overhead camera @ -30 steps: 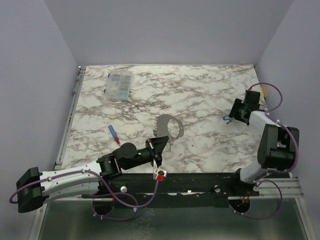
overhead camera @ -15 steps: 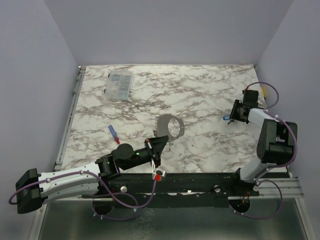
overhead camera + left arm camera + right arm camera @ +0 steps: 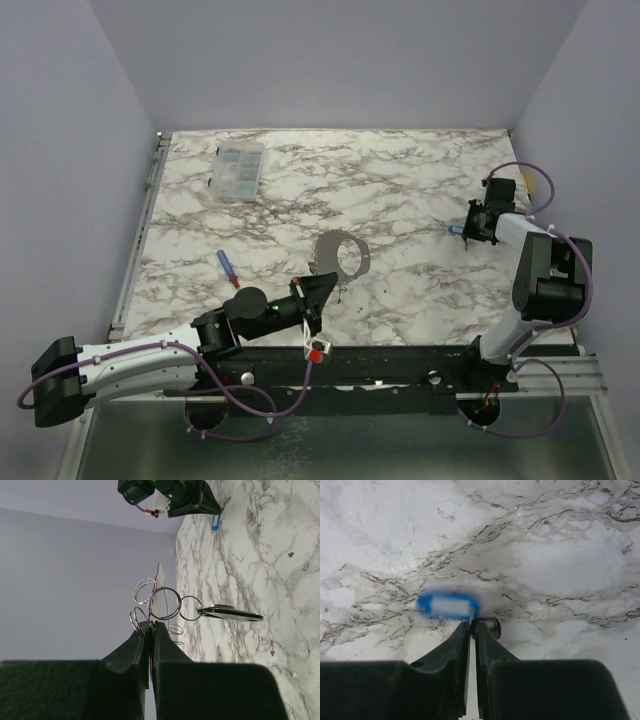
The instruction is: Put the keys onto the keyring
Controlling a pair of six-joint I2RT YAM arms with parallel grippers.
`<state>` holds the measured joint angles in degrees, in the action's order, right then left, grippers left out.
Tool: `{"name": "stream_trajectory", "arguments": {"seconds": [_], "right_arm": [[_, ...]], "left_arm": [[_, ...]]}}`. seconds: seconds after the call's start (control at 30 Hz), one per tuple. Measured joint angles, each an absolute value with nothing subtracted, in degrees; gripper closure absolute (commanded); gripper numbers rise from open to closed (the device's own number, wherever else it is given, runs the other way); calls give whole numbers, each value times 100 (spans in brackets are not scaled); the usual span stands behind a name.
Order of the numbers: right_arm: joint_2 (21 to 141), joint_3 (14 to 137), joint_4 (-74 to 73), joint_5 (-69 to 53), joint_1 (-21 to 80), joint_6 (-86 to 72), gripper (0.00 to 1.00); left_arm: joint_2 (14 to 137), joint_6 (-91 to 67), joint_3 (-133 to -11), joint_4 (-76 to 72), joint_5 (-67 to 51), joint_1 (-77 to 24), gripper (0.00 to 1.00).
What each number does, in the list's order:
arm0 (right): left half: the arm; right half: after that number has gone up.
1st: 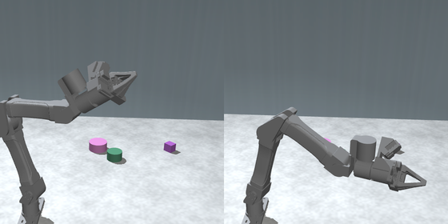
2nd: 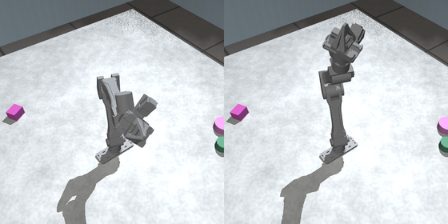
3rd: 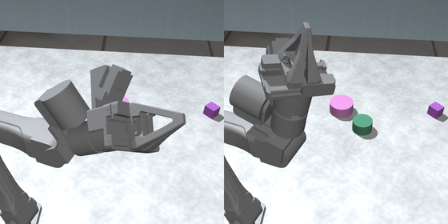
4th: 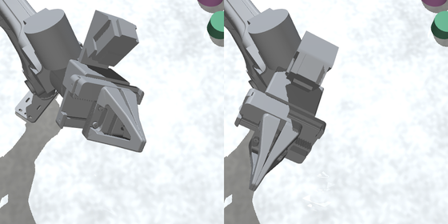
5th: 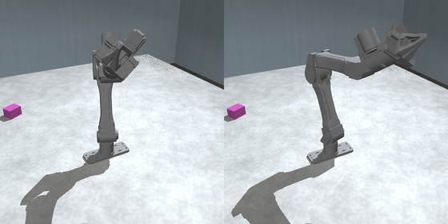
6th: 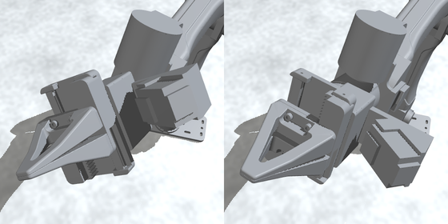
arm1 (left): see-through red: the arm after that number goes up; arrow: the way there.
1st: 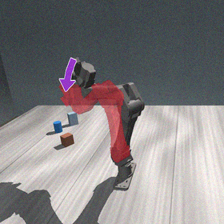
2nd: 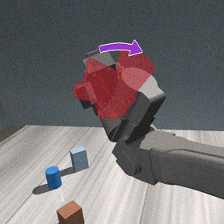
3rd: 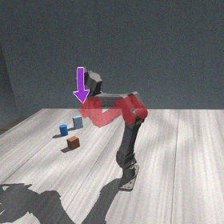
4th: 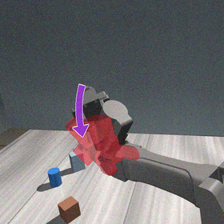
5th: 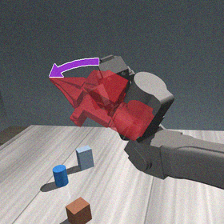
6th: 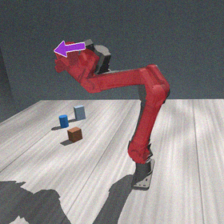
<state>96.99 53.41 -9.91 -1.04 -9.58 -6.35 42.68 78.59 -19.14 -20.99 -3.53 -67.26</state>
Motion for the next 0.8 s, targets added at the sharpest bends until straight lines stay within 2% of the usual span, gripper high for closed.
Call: {"name": "stream_trajectory", "arguments": {"seconds": [0.13, 0.53, 0.8], "right_arm": [[9719, 5365, -1007, -128, -961, -589, 99], [9590, 5400, -1186, -607, -823, -709, 99], [8901, 4866, -1144, -1203, 266, -1238, 99]], "left_arm": [[4316, 7839, -1914, -2137, -377, -6726, 100], [4320, 7819, -1914, -2178, -408, -6726, 100], [4362, 7819, -1914, -2189, -405, -6726, 100]]}}
